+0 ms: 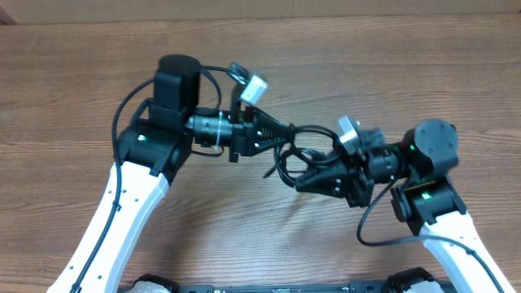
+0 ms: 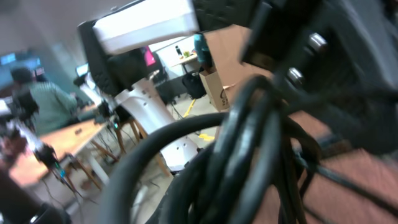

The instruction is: Untangle cables

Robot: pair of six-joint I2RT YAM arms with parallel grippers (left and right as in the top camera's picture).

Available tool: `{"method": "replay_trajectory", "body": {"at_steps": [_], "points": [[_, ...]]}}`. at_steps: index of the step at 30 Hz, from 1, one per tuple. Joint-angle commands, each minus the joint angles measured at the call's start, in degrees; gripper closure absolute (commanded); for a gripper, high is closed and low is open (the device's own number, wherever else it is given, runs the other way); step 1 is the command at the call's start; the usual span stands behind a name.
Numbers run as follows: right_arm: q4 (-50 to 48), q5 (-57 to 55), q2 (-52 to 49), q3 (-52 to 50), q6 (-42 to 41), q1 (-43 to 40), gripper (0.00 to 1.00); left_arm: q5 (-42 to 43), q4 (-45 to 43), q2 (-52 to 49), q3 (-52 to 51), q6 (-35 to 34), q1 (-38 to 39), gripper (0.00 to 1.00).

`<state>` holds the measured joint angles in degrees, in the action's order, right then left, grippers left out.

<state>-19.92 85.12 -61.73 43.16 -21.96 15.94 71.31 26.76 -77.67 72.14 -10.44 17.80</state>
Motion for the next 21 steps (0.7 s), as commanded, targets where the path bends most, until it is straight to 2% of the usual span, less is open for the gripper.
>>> {"method": "replay_trajectory", "body": {"at_steps": [1, 4, 9, 14, 16, 21], "points": [[0.3, 3.8, -2.5, 1.2, -8.0, 0.1, 0.96, -4.3, -0.9, 1.0, 0.8, -0.4, -3.4, 0.96], [0.5, 1.7, -5.1, 1.2, -11.3, -1.1, 0.96, -4.3, -0.8, 2.3, 0.8, 0.2, -5.1, 0.96], [4.7, -1.8, -6.1, 1.2, -11.4, -3.9, 0.93, -8.6, 0.9, 5.0, 0.8, 0.3, -7.1, 0.96], [6.8, -4.7, -6.1, 1.2, -13.6, -6.7, 0.92, -11.6, 2.9, 8.4, 0.8, 3.6, -7.5, 0.96], [6.8, -7.0, -6.1, 1.2, -15.0, -7.0, 0.89, -12.3, 4.6, 10.3, 0.8, 6.3, -7.5, 0.96], [6.8, -7.2, -5.6, 1.2, -16.3, -7.0, 0.88, -23.2, 9.5, 12.7, 0.8, 6.4, -7.5, 0.96]]}}
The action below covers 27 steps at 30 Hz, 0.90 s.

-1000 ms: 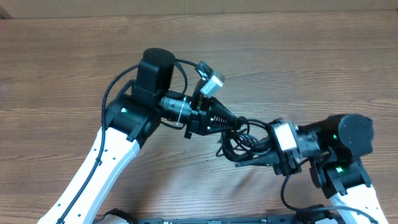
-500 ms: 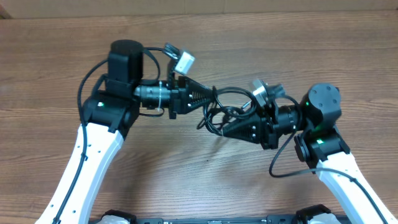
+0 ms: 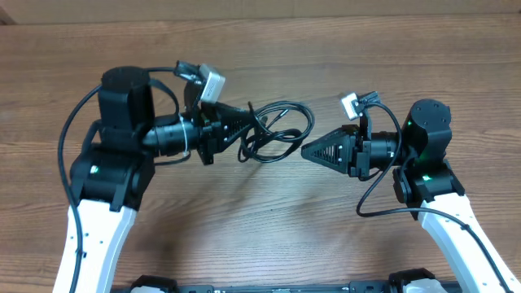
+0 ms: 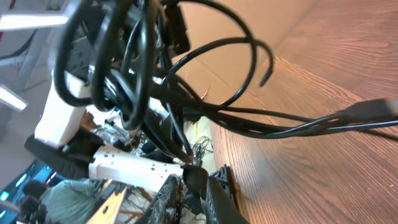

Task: Untangle cables
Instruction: 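Pull the bundle leftward with the left gripper, opening the right gripper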

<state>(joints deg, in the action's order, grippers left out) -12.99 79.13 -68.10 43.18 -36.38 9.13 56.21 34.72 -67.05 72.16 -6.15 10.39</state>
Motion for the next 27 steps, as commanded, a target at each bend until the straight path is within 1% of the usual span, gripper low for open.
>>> {"method": "replay_trajectory", "body": {"at_steps": [1, 6, 8, 11, 15, 18, 22, 25, 26, 27], "points": [[-0.1, -1.7, 1.0, 1.2, -2.7, -0.2, 0.88, -10.6, 2.8, 2.4, 0.8, 2.1, -0.1, 0.96], [1.4, -6.8, 2.6, 1.2, -5.7, -0.2, 0.88, -18.9, 7.6, 3.2, 0.8, 0.7, -0.1, 0.96], [4.7, -10.2, 3.6, 1.2, -5.6, -0.2, 0.88, -20.9, 8.6, 3.2, 0.8, -0.3, -0.1, 0.96], [12.1, -15.9, 5.3, 1.2, -5.0, -0.2, 0.88, -21.2, 8.8, 3.2, 0.8, -0.7, 0.2, 0.96], [21.5, -22.3, 7.8, 1.2, -1.6, -0.2, 0.88, -21.5, 8.8, 3.2, 0.8, -0.9, 0.6, 0.96], [28.5, -27.4, 10.9, 1.3, 1.0, -0.1, 0.88, -25.0, 8.8, 3.2, 0.8, -3.8, 1.9, 0.96], [38.0, -35.1, 15.1, 2.8, 4.7, -0.1, 0.87, -31.9, 8.8, 3.2, 0.8, -7.7, 5.4, 0.96], [43.4, -38.8, 18.1, 4.3, 9.1, -0.1, 0.87, -38.7, 8.8, 3.2, 0.8, -11.8, 9.2, 0.96], [44.3, -38.9, 19.2, 4.5, 10.5, -0.1, 0.85, -41.0, 8.8, 3.2, 0.8, -13.3, 10.4, 0.96], [44.6, -38.8, 20.3, 4.6, 11.5, -0.1, 0.81, -43.6, 8.8, 3.2, 0.8, -15.0, 11.9, 0.96]]}}
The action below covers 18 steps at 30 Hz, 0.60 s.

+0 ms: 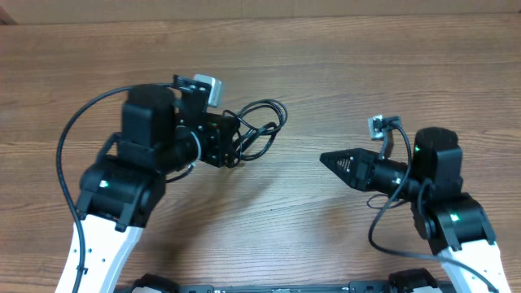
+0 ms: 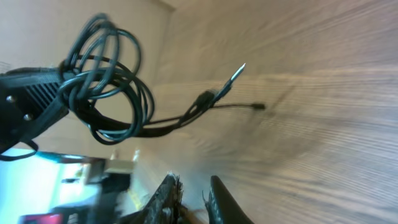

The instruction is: Untangle cables

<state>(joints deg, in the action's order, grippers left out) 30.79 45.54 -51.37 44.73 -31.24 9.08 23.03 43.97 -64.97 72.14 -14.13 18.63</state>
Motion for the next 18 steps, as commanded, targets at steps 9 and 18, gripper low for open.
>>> {"method": "replay_trajectory", "body": {"at_steps": [9, 18], "points": [[3.4, 1.9, 9.6, 3.0, 9.0, 0.0, 0.0, -25.8, -2.3, 1.0, 0.8, -21.3, 15.6, 0.96], [3.2, 12.7, 8.8, 2.9, 8.8, 0.0, 0.01, -26.6, -5.3, -2.5, 0.8, -43.8, 21.7, 0.96]]}}
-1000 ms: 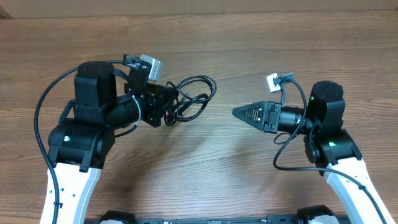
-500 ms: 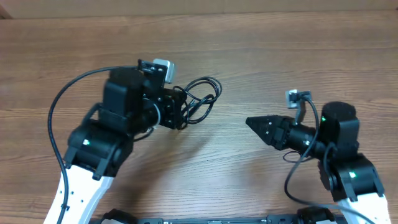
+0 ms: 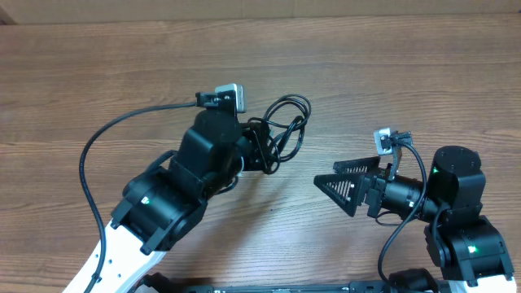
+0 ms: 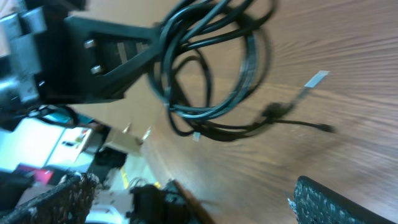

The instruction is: Untangle cables

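Observation:
A black cable bundle [image 3: 290,122] of tangled loops hangs from my left gripper [image 3: 264,151], which is shut on it just above the wooden table [image 3: 407,73]. In the right wrist view the same bundle [image 4: 211,74] hangs from the left gripper's black fingers [image 4: 112,59], and a loose cable end [image 4: 298,121] trails onto the wood. My right gripper [image 3: 330,189] stands wide open to the right of the bundle, apart from it. Nothing lies between its fingers [image 4: 329,199].
The left arm's own cable [image 3: 122,130] arcs over the table at the left. The right arm's cable [image 3: 391,244] loops near the front edge. Beyond the table's far edge the right wrist view shows room clutter [image 4: 43,149].
My right gripper was shut and is now wide open, a little nearer the front edge. The left arm has turned and shifted right, with the bundle still in its gripper.
Both grippers were close together at the bundle in mid-table. Then they stood apart, the left holding the bundle and the right shut and free of it. The right then stood farther off to the right, still shut, and now it is open.

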Robot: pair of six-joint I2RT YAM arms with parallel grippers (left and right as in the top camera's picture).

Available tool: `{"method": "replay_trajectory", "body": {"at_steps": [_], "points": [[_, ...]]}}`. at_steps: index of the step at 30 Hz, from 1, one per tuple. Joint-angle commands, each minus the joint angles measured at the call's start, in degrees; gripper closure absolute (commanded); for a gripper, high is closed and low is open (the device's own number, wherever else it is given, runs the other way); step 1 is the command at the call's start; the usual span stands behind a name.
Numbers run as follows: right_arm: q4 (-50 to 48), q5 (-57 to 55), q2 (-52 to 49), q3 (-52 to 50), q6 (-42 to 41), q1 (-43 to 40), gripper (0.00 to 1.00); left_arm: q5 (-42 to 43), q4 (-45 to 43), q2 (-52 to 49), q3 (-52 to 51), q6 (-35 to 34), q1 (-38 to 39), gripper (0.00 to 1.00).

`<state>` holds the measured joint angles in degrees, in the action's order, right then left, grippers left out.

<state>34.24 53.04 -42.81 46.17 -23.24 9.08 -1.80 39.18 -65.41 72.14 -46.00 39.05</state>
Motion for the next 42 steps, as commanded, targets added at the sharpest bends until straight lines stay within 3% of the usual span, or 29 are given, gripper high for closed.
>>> {"method": "replay_trajectory", "body": {"at_steps": [1, 3, 8, 23, 42], "points": [[-0.3, 5.6, 0.3, 1.5, 0.8, 0.0, 0.03, -1.7, -0.5, -2.8, 0.8, -13.8, 1.7, 0.96], [-0.3, 5.6, 0.3, 1.5, 0.8, 0.0, 0.08, -1.6, -0.7, -4.4, 0.8, -17.4, 2.8, 0.96], [-0.3, 5.6, 0.3, 1.5, 0.9, 0.0, 0.16, -1.6, -3.9, -6.3, 0.8, -18.0, 5.7, 0.96], [0.8, 1.1, 0.3, 1.4, 1.5, 0.0, 0.19, 4.1, -8.3, -6.6, 0.8, -19.7, 7.3, 0.96], [0.6, 6.7, 0.3, 1.4, 5.8, 0.0, 0.24, 5.5, -11.0, -6.6, 0.8, -21.3, 10.2, 0.96]]}}
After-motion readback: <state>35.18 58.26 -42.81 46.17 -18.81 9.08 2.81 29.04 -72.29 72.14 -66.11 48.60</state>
